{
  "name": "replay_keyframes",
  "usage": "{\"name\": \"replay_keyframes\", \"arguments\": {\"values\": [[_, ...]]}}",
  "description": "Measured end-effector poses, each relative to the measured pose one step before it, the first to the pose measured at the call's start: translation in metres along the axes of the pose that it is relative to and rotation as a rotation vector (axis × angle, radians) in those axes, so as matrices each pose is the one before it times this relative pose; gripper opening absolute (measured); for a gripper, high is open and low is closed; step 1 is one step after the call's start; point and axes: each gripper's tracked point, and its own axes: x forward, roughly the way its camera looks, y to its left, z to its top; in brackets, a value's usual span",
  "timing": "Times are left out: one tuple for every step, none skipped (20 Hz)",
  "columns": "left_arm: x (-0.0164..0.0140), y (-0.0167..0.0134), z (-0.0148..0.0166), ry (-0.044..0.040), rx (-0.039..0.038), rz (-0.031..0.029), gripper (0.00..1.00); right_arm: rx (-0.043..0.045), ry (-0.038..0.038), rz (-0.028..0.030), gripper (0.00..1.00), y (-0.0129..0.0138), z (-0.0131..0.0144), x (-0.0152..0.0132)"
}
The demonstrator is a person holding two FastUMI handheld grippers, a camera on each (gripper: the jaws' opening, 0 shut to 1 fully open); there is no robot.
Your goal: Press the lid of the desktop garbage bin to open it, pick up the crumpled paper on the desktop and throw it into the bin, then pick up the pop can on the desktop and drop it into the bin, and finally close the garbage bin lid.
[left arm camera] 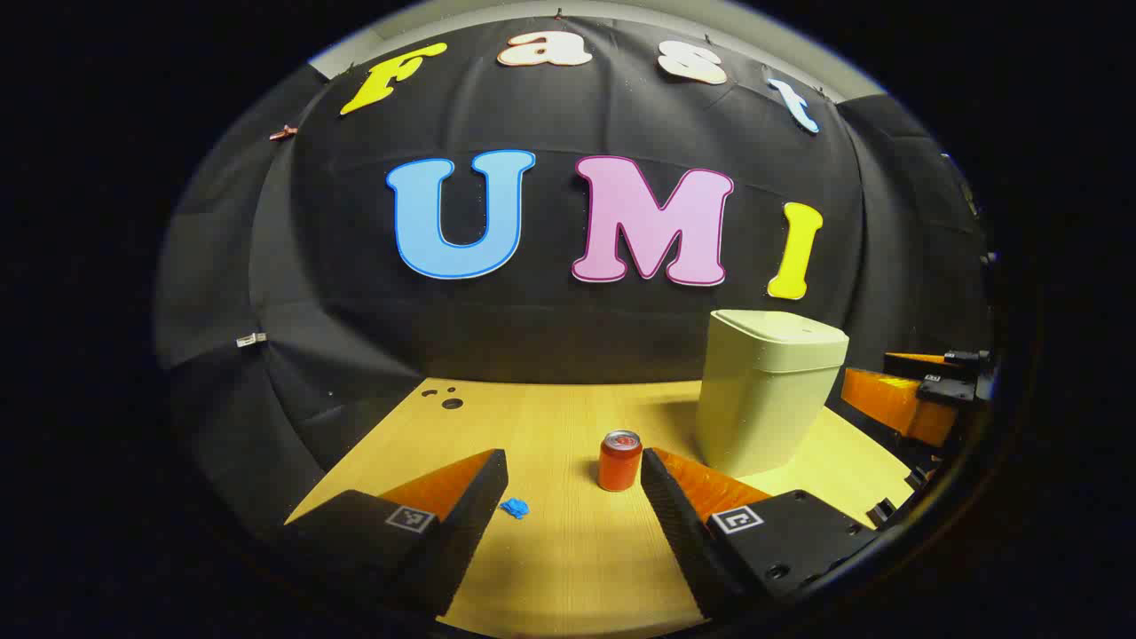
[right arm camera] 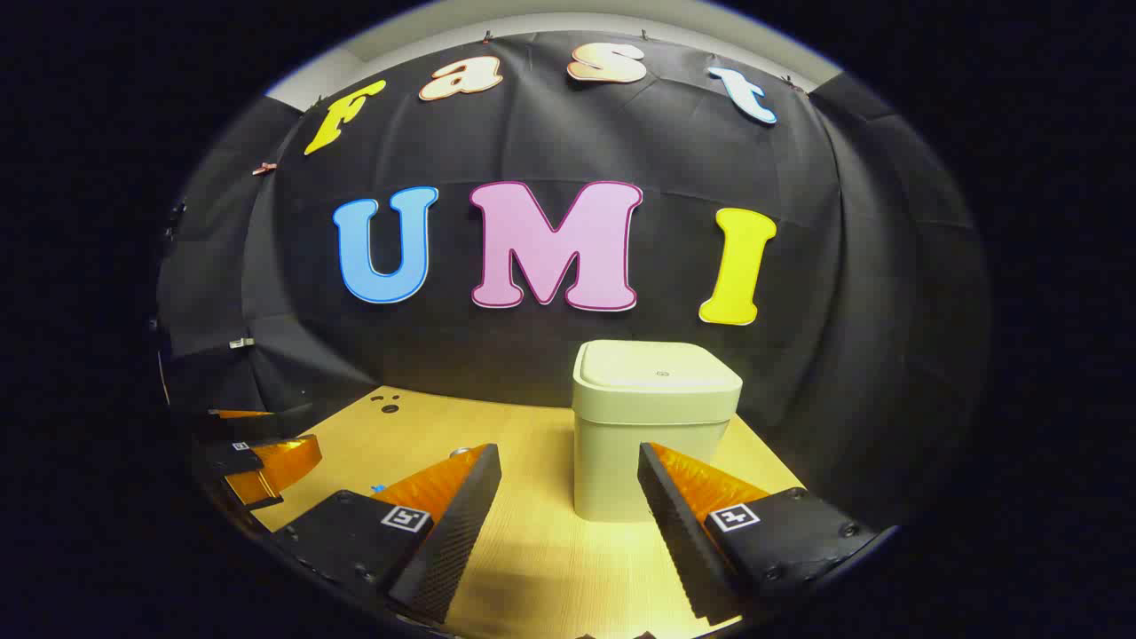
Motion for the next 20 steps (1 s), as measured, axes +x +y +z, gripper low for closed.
{"name": "replay_keyframes", "arguments": {"values": [[0.00057, -0.00148, 0.00108, 0.00028, 0.00170, -0.00104, 0.97, 0.00044, 0.00341, -0.00013, 0.98, -0.00176, -0.00053, -0.00041], [0.00025, -0.00161, -0.00063, 0.00060, 0.00333, -0.00045, 0.97, 0.00328, 0.00211, -0.00097, 0.98, -0.00167, -0.00090, -0.00040], [0.00097, -0.00126, 0.00037, 0.00165, 0.00157, -0.00092, 0.97, 0.00272, 0.00389, -0.00054, 0.98, -0.00271, -0.00098, 0.00053], [0.00031, -0.00204, -0.00167, 0.00218, 0.00020, -0.00319, 0.97, 0.00166, 0.00372, -0.00056, 0.98, -0.00163, -0.00194, 0.00009], [0.00062, -0.00185, 0.00004, 0.00273, 0.00046, -0.00170, 0.97, 0.00221, 0.00452, 0.00019, 0.98, -0.00134, -0.00115, -0.00046], [-0.00004, -0.00155, -0.00235, 0.00167, 0.00093, -0.00259, 0.97, 0.00095, 0.00429, 0.00029, 0.98, -0.00060, -0.00199, -0.00100], [0.00045, -0.00162, -0.00026, 0.00291, 0.00131, -0.00172, 0.97, 0.00018, 0.00184, -0.00054, 0.98, -0.00160, -0.00089, -0.00034], [0.00085, -0.00198, -0.00043, 0.00303, 0.00177, -0.00283, 0.97, -0.00038, 0.00230, -0.00033, 0.98, -0.00172, -0.00055, -0.00046], [0.00130, -0.00190, -0.00114, 0.00489, 0.00109, -0.00302, 0.97, 0.00030, 0.00169, -0.00156, 0.98, -0.00184, -0.00082, 0.00007], [-0.00016, -0.00083, -0.00286, 0.00513, 0.00143, -0.00286, 0.97, 0.00183, 0.00159, -0.00188, 0.98, -0.00205, -0.00145, -0.00074], [0.00121, -0.00100, -0.00133, 0.00479, 0.00133, -0.00333, 0.97, 0.00128, 0.00157, -0.00201, 0.98, -0.00170, 0.00022, 0.00088], [-0.00009, -0.00122, -0.00243, 0.00381, 0.00186, -0.00260, 0.97, 0.00200, 0.00156, -0.00266, 0.98, -0.00175, -0.00081, 0.00005], [0.00103, -0.00137, -0.00087, 0.00458, 0.00200, -0.00219, 0.97, 0.00183, 0.00165, -0.00241, 0.98, -0.00111, -0.00095, -0.00024], [0.00089, 0.00015, -0.00158, 0.00356, 0.00232, -0.00066, 0.97, 0.00066, 0.00288, -0.00312, 0.98, -0.00164, -0.00135, -0.00001], [0.00115, 0.00042, -0.00021, 0.00161, 0.00341, 0.00269, 0.97, 0.00128, 0.00141, -0.00332, 0.98, -0.00151, -0.00065, 0.00048], [0.00050, 0.00130, -0.00199, 0.00145, 0.00504, 0.00750, 0.97, 0.00298, 0.00274, -0.00203, 0.98, -0.00230, -0.00110, 0.00057], [0.00187, 0.00121, 0.00152, -0.00167, 0.00450, 0.00434, 0.98, 0.00449, 0.00385, -0.00178, 0.98, -0.00146, -0.00080, 0.00048], [0.00027, 0.00014, -0.00052, -0.00132, 0.00109, 0.00058, 0.97, 0.00472, 0.00302, -0.00160, 0.98, -0.00085, -0.00238, 0.00029], [0.00152, 0.00026, -0.00016, 0.00123, -0.00060, -0.00180, 0.97, 0.00328, 0.00418, -0.00137, 0.97, -0.00116, -0.00014, 0.00160], [0.00140, -0.00074, -0.00163, 0.00277, 0.00004, -0.00129, 0.97, 0.00299, 0.00322, -0.00209, 0.98, -0.00097, -0.00041, 0.00079]]}}
